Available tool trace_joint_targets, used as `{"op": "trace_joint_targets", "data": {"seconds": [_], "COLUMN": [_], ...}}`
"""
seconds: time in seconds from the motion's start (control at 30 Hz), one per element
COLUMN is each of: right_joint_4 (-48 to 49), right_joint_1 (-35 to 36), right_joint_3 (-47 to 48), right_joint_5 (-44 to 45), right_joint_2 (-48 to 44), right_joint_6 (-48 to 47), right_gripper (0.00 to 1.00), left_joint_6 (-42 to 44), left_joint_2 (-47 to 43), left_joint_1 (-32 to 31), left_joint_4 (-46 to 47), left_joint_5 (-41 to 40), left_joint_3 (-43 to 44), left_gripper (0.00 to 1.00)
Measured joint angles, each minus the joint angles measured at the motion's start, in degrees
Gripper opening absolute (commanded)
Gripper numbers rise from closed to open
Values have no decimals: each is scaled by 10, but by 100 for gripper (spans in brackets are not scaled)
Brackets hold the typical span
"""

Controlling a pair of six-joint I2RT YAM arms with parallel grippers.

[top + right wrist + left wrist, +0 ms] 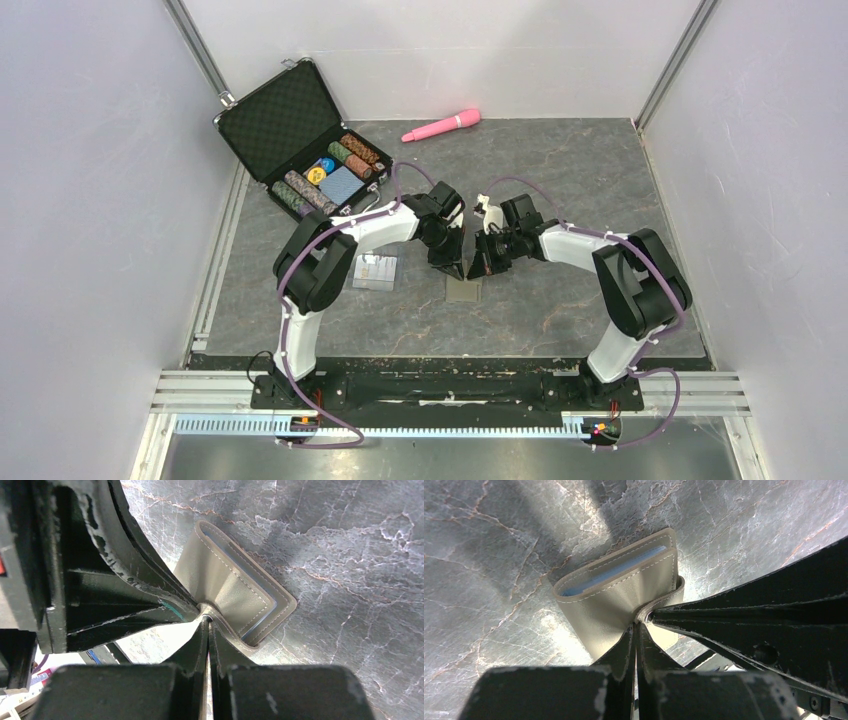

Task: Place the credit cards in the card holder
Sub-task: Close the card holder at the center of the board.

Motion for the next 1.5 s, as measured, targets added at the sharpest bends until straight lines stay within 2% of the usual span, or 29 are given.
{"op": "trace_joint_targets", "data": {"seconds": [0.6,0.93,1.5], "right_joint_4": [-9,-9,1], "right_joint_1": [3,1,0], "right_joint_3": [6,6,5], "right_joint_5": [18,18,15], "right_joint_2": [-9,-24,-28], "right_joint_6": [14,18,27], "right_gripper": [0,5,6], "left_joint_6": [0,0,0], "left_joint_2": [-10,-24,-30], "left_joint_1": [-2,-2,-2], "left_joint_4": [-4,-8,-8], "left_joint_5": [0,0,-4], "left_joint_3": [8,7,-19], "left_gripper": [2,2,2]}}
